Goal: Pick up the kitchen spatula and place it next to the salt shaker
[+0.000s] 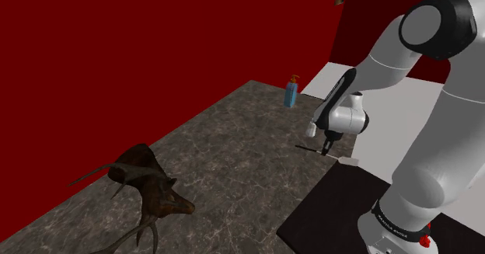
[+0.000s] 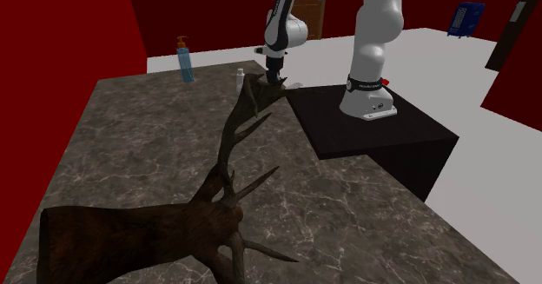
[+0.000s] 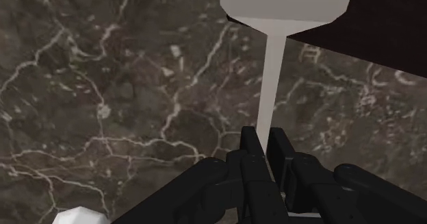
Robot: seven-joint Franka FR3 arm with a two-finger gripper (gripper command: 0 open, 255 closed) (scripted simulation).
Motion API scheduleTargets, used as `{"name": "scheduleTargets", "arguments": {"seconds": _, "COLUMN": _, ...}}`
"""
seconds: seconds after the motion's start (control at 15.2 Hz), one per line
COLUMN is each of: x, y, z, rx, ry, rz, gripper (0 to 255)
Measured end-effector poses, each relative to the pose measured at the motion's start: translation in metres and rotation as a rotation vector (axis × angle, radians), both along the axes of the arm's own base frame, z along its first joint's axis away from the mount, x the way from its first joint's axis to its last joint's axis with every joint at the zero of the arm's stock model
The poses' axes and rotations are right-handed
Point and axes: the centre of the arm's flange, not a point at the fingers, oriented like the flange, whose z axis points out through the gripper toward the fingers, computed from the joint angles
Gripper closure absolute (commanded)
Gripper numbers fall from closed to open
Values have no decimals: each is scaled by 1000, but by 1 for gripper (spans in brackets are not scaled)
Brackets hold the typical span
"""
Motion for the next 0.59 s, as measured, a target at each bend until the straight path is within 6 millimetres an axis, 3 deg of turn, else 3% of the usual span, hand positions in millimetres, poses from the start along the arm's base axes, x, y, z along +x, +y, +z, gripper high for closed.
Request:
{"name": "scheduleTargets", "arguments": {"seconds": 0.4, "x": 0, "y": 0, "z": -4, "rx": 0, "ry": -1, "rz": -1, "gripper": 255}}
{"name": "scheduleTargets", "arguments": {"seconds": 0.46, "x": 0, "y": 0, "z": -4, "rx": 1, "ry": 0, "rz": -1, "gripper": 0}}
{"name": "scheduleTargets", "arguments": {"seconds": 0.59, "x": 0, "y": 0, "z": -5, "rx": 0, "ry": 0, "rz": -1, "gripper": 0}}
